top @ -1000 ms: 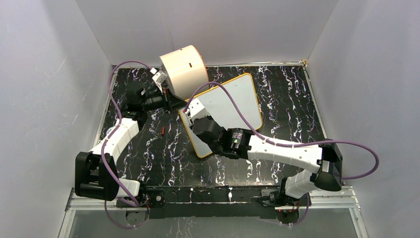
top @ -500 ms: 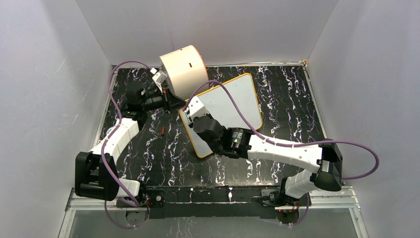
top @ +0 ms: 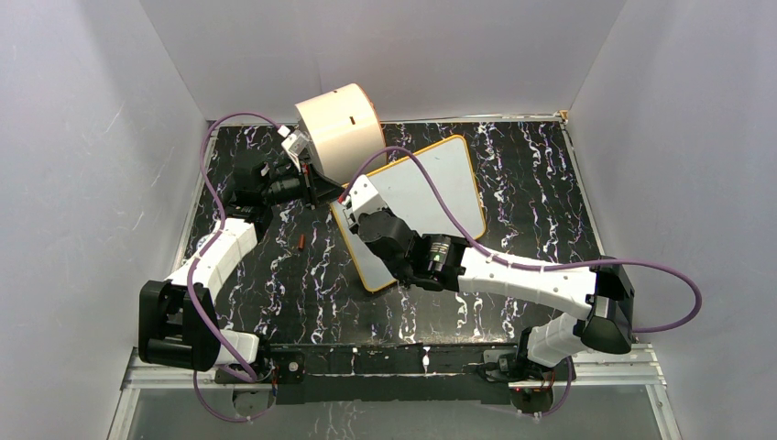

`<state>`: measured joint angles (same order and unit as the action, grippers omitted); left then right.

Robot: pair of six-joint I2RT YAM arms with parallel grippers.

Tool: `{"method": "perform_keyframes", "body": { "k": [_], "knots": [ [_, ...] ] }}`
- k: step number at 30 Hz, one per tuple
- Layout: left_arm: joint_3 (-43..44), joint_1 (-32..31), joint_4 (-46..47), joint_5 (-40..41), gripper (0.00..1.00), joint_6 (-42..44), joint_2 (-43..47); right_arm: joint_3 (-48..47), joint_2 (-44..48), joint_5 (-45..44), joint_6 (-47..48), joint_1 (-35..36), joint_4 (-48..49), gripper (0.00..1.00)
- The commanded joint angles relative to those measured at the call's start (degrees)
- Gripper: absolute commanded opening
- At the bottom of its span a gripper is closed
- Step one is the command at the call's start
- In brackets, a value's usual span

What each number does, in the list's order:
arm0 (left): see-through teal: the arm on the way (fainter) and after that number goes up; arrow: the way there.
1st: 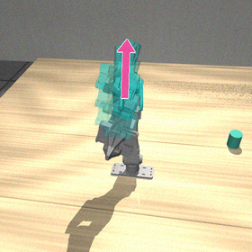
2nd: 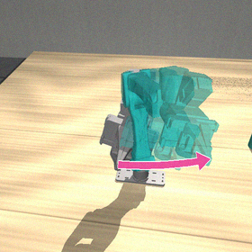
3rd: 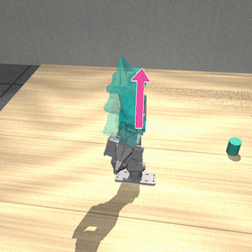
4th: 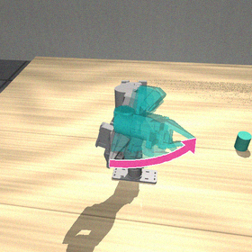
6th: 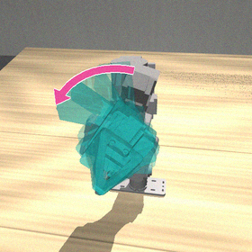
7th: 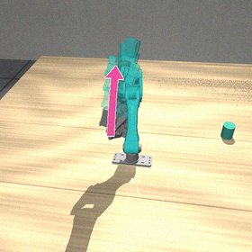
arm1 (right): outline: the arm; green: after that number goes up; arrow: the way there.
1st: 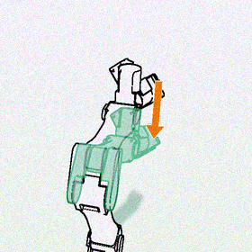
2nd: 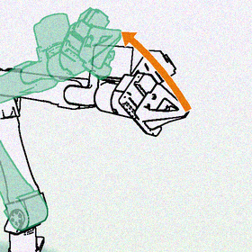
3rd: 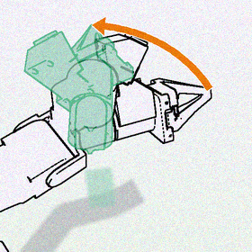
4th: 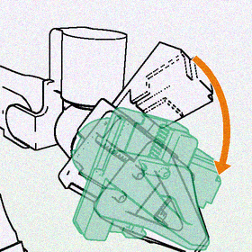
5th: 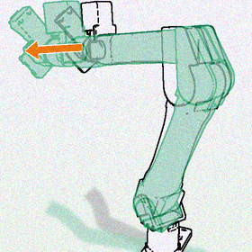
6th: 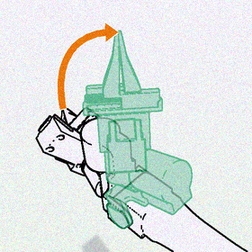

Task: Write a sentence on the whiteboard

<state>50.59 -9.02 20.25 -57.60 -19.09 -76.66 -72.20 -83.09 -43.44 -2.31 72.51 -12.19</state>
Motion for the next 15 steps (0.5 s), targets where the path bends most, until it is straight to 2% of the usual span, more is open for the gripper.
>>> {"method": "perform_keyframes", "body": {
  "k": [1, 15],
  "knots": [
    [-0.07, -0.39, -0.77, -0.97, 0.00, 1.69, -0.24, -2.83, -0.50, -0.33, 0.10, -0.62, 1.24, 0.00],
    [-0.08, -0.39, -0.74, -1.00, 0.00, 1.69, -0.33, -4.25, -1.55, 3.12, -5.16, -0.79, -9.58, 0.00]
  ]
}}
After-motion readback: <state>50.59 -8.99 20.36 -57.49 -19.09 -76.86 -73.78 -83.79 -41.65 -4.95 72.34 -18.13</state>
